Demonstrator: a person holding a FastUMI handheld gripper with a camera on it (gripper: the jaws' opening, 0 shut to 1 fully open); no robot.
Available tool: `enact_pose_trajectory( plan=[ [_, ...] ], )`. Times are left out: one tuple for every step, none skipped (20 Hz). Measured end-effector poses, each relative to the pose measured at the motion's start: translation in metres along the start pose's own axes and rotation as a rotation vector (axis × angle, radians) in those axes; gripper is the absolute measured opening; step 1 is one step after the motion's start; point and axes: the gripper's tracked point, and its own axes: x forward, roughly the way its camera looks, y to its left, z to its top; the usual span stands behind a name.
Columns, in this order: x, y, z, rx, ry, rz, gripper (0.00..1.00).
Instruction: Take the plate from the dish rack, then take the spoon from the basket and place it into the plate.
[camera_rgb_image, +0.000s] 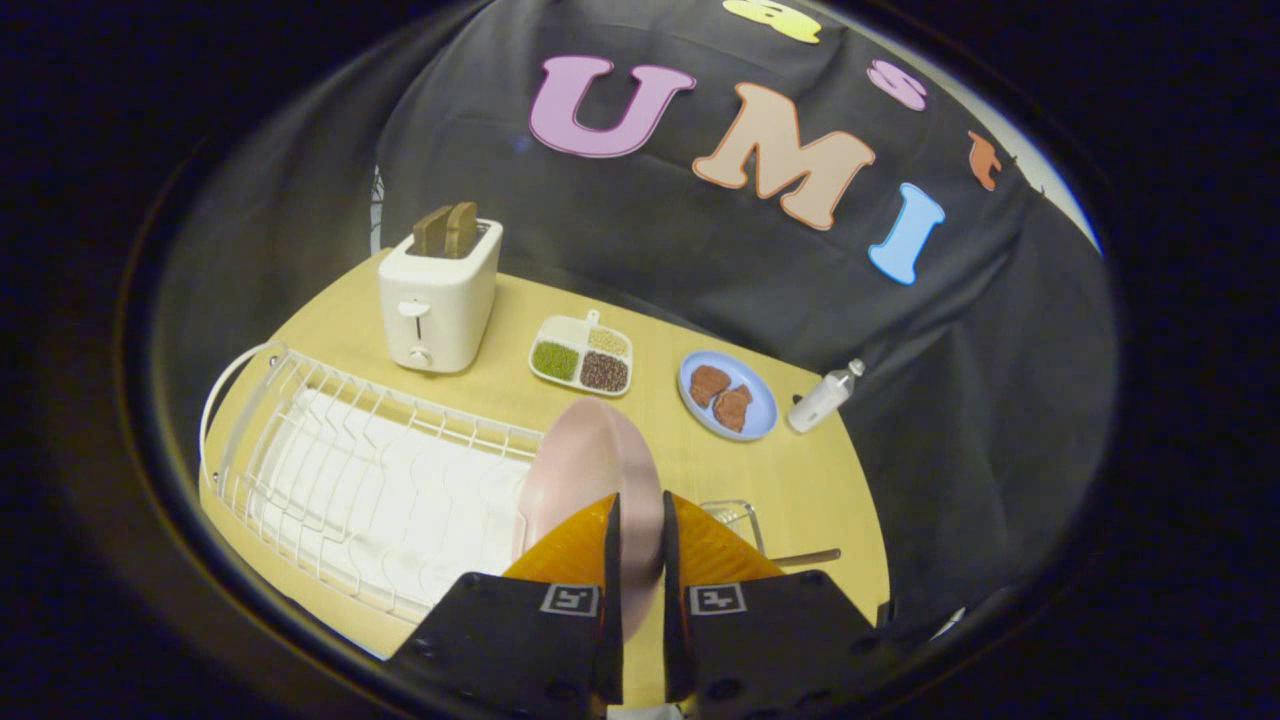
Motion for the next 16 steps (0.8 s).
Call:
enact_pose_trajectory(
  plan=[
    [-0.002, 0.001, 0.004, -0.02, -0.017, -0.01, 0.19],
    [-0.004, 0.003, 0.007, -0.045, -0.029, -0.022, 0.18],
    [-0.004, 0.003, 0.009, -0.069, -0.043, -0.035, 0.18],
    [-0.004, 0.003, 0.013, -0.086, -0.059, -0.05, 0.18],
    [-0.005, 0.004, 0.015, -0.106, -0.074, -0.066, 0.18],
    [-0.008, 0.005, 0.02, -0.131, -0.096, -0.076, 0.18],
    [-0.004, 0.004, 0.02, -0.157, -0.102, -0.088, 0.17],
    [-0.005, 0.006, 0.022, -0.18, -0.118, -0.1, 0.16],
    [-0.003, 0.005, 0.025, -0.204, -0.134, -0.115, 0.15],
    [-0.003, 0.003, 0.029, -0.228, -0.147, -0.137, 0.14],
    [-0.002, 0.0, 0.032, -0.244, -0.16, -0.159, 0.13],
    [-0.002, -0.004, 0.035, -0.266, -0.173, -0.185, 0.12],
    [-0.005, -0.012, 0.042, -0.293, -0.203, -0.237, 0.12],
    [-0.009, -0.024, 0.057, -0.342, -0.257, -0.298, 0.11],
    [-0.019, -0.033, 0.067, -0.361, -0.301, -0.336, 0.1],
    [-0.029, -0.034, 0.073, -0.349, -0.33, -0.328, 0.09]
  ],
)
